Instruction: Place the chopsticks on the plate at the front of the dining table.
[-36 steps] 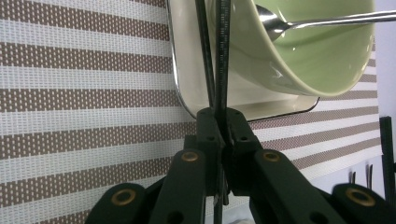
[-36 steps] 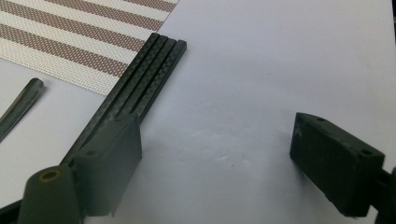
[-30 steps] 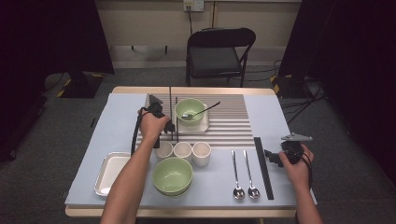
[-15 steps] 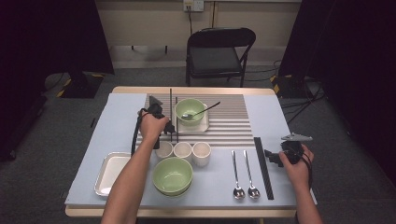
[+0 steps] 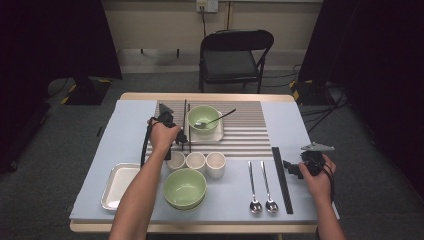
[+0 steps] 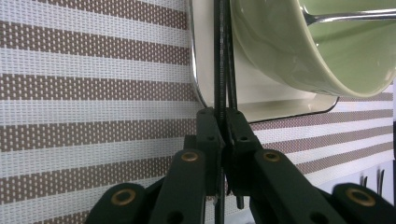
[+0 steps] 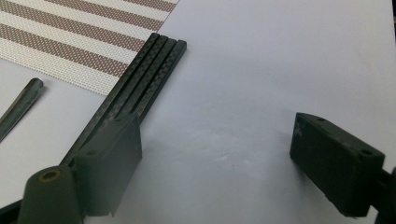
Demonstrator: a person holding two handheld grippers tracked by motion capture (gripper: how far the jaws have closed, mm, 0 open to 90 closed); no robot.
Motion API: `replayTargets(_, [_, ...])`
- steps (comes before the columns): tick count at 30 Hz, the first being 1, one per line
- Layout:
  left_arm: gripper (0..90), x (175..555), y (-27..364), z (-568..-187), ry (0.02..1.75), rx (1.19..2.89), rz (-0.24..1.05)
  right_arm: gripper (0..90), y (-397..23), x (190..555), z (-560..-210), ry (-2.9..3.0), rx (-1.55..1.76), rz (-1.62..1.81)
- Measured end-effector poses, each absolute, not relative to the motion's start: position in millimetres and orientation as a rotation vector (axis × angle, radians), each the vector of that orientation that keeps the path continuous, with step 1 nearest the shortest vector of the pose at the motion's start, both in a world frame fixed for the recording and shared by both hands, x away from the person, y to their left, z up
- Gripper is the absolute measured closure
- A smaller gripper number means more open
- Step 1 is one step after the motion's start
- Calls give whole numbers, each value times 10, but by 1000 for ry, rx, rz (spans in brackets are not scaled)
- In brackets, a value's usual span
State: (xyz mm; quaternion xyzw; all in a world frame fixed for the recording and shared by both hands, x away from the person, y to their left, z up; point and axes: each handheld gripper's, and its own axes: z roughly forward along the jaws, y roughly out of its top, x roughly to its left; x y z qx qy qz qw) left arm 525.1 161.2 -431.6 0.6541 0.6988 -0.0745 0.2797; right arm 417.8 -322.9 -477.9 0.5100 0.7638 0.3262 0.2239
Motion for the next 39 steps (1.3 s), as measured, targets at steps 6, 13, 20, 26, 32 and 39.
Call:
replayTargets(6, [862,5254,1607,-4333,1885,1758,-215,151,-3230,4178,-4779,2110,1408,901])
replayTargets(13, [862,5256,1605,-4353,1904,1739,-209,151,-3230,4178,-4779,2108,1407,900])
replayTargets(20, [861,5249,1637,-4342,1890,1774,-226,151,-3231,4178,-4779,2110,1407,901])
replayTargets(26, [860,5249,1622,-4346,1895,1763,-210,151,-3231,4178,-4779,2110,1407,901])
replayTargets(32, [858,5254,1600,-4355,1896,1763,-211,151,-3230,4178,-4779,2109,1407,901])
replayTargets(39, [857,5260,1569,-4373,1903,1746,-200,151,-3230,4178,-4779,2109,1406,901])
